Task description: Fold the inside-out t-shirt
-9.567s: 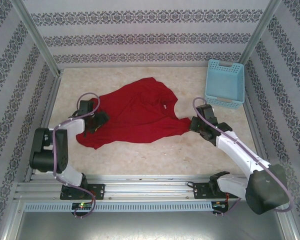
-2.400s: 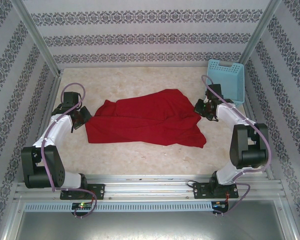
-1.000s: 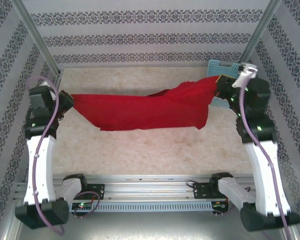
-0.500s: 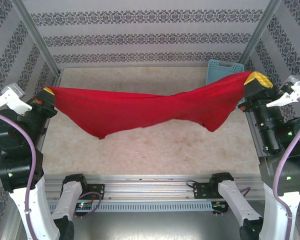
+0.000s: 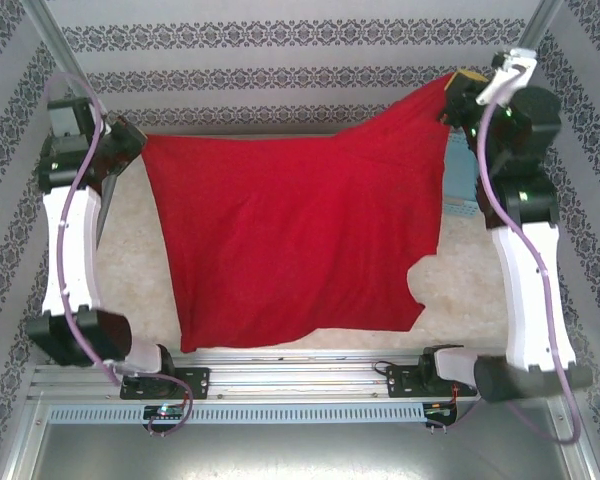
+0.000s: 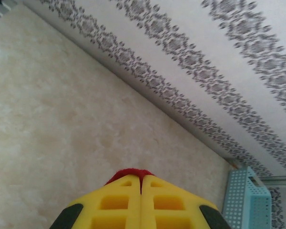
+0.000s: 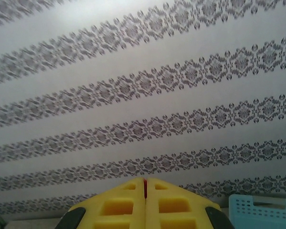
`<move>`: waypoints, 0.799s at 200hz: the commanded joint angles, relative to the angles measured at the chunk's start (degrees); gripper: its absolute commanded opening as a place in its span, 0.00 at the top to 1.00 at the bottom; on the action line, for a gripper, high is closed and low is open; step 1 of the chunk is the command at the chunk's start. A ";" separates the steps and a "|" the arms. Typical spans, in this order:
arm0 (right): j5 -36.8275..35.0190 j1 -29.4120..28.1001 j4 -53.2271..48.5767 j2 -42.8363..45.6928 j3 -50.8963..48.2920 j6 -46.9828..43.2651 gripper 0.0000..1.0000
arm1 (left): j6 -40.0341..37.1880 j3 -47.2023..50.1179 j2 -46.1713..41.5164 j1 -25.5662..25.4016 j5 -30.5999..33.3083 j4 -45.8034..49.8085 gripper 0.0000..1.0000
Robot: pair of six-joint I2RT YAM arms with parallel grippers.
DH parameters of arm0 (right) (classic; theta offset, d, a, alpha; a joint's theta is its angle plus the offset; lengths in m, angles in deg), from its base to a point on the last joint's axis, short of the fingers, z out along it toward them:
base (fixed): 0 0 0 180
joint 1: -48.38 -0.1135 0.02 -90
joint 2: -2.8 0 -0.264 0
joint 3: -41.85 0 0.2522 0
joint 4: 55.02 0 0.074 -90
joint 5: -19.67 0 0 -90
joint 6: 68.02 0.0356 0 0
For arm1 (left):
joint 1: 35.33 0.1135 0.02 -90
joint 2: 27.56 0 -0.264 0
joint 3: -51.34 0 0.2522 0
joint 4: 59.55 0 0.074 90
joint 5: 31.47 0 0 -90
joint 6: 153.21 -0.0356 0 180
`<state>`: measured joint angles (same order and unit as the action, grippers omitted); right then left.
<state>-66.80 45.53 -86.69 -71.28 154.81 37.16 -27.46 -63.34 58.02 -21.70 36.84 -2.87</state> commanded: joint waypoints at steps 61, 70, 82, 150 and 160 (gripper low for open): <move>5.15 3.35 11.83 -20.37 28.81 7.32 1.00 | -2.07 -37.28 17.61 3.29 -1.85 -4.91 1.00; 5.71 3.38 11.16 -22.21 33.00 7.99 1.00 | -1.57 -39.61 17.93 3.96 -1.95 -6.05 1.00; 6.49 3.47 9.68 -24.65 38.22 8.32 1.00 | -1.82 -41.29 17.64 4.77 -2.36 -7.56 1.00; 18.14 2.41 10.85 -18.34 20.39 9.57 1.00 | -3.28 -5.94 0.39 5.80 -7.39 -23.20 1.00; 19.16 1.75 13.64 -14.28 9.85 9.81 1.00 | -1.77 3.86 -3.92 5.79 -9.18 -28.54 1.00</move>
<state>-52.92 48.22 -77.64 -90.98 180.95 45.49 -30.20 -76.37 61.19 -16.81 31.48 -18.47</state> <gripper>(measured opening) 0.060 0.047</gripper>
